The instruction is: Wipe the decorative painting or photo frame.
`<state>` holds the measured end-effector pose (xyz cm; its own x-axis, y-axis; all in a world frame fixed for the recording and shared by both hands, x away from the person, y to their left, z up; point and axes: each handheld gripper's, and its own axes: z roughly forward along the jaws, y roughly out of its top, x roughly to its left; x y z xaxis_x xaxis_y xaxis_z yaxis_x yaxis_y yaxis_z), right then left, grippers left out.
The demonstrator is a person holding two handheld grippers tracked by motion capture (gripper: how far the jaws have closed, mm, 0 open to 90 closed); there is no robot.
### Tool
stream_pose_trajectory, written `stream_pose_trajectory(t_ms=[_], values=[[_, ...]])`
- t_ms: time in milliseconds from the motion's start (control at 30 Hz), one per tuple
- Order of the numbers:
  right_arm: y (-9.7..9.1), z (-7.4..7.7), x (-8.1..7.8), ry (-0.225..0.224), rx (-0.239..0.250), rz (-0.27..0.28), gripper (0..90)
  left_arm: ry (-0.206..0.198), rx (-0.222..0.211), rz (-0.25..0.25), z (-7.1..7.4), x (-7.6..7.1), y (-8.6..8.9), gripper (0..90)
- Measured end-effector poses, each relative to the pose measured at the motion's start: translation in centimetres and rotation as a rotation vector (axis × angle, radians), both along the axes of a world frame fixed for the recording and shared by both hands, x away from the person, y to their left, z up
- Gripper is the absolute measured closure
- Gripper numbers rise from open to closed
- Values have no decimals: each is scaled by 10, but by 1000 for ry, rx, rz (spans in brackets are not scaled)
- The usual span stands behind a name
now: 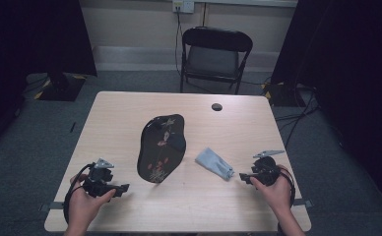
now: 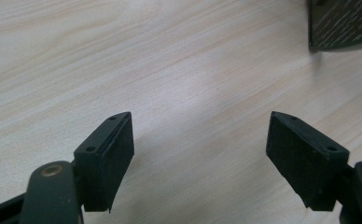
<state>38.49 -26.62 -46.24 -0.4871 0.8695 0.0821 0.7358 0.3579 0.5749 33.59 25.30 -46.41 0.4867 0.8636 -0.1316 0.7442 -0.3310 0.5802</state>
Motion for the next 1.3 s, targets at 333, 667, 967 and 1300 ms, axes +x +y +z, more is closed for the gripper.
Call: stream_pose_trajectory(t_ms=[333,667,967,1300], values=[[-5,-3,-6,-5,-11,6,376,-2,7,10,-6,2,2,221],[-7,-7,-11,-7,6,8,373,2,12,5,-6,3,3,218],[-7,-9,-17,-9,-11,12,364,1,23,4,-8,5,2,217],[-13,-14,-22,-6,4,-1,350,3,28,1,-9,7,0,214]])
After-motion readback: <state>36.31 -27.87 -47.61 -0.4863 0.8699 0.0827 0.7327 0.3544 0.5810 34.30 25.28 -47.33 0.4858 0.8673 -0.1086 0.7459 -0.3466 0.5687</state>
